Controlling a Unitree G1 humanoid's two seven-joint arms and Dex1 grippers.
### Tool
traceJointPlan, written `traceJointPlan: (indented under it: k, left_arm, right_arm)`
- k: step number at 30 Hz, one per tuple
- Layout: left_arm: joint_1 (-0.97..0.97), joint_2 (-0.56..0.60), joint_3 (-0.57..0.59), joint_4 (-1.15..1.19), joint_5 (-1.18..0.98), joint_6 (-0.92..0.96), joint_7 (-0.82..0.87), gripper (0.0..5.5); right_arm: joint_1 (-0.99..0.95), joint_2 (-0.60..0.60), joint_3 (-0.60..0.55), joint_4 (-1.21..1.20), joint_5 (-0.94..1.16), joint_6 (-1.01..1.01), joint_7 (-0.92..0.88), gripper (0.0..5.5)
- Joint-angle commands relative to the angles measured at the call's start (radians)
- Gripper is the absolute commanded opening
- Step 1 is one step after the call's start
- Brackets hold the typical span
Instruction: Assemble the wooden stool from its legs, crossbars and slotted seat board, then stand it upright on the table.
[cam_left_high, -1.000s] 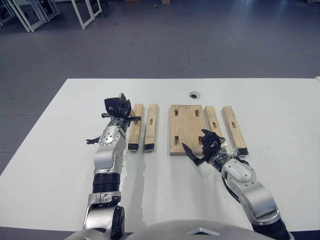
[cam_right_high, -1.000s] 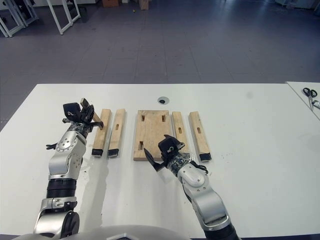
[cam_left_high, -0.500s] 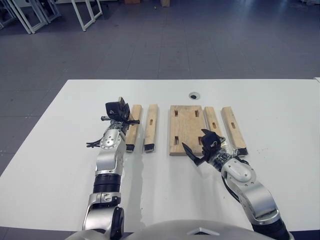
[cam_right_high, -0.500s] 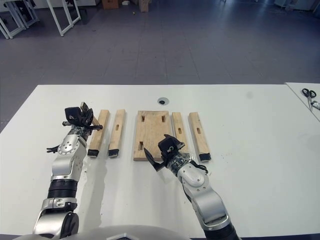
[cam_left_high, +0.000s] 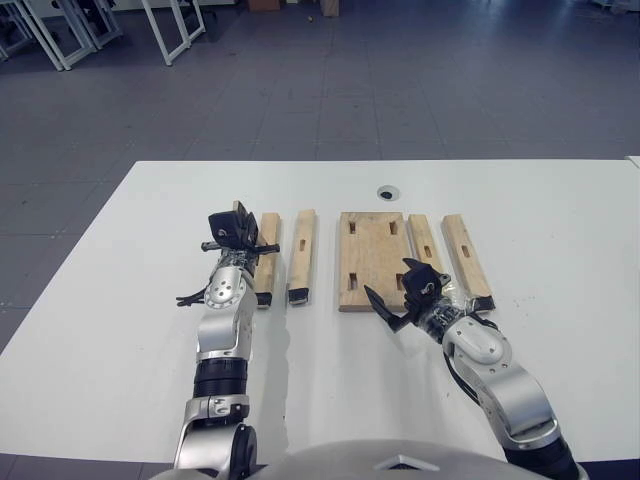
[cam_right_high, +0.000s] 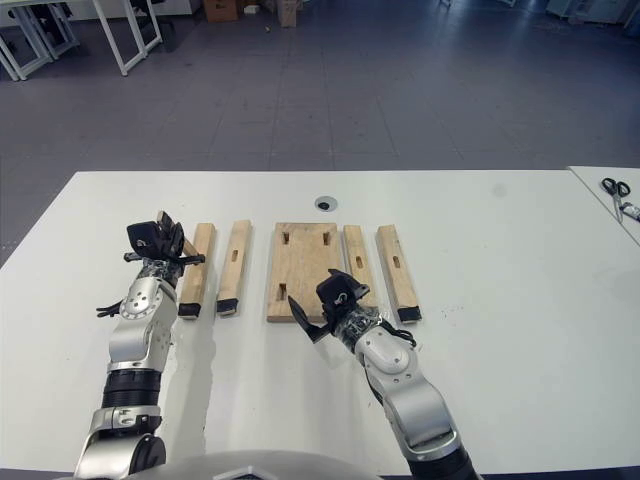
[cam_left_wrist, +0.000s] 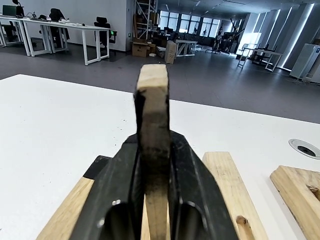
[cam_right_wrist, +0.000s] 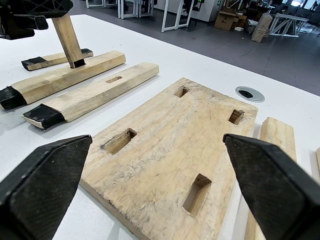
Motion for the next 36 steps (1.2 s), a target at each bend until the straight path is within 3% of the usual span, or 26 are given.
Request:
traceJointPlan:
  k: [1,5,11,23,31,36]
  left_arm:
    - [0.099,-0.001,-0.038,-0.066,0.033,0.169,0.018,0.41]
    - [0.093,-0.017,-0.035,-0.197,0.019,0.228,0.031,0.41]
    - [0.074,-0.039,-0.015,-0.250,0.002,0.268,0.032,1.45]
    - [-0.006,0.049,-0.053,-0.378,0.132,0.371,0.049,3.18]
    - [-0.175,0.116,-0.039,-0.486,0.161,0.467,0.026,3.22]
    - [-0.385,0.125,0.127,-0.302,-0.023,0.656,-0.040,3.22]
  right_arm:
    - [-0.013,0.001,-0.006,0.003,-0.006,0.012,-0.002,4.84]
    - [-0.012,0.000,-0.006,0.002,-0.005,0.015,-0.001,4.84]
    - [-0.014,-0.001,-0.009,0.009,-0.009,0.013,0.002,4.84]
    - [-0.007,0.008,-0.003,0.003,-0.018,0.017,-0.007,4.84]
    - [-0.004,0.015,-0.007,0.002,-0.022,0.020,-0.018,4.84]
    - [-0.008,0.018,-0.007,0.007,-0.021,0.020,-0.018,4.84]
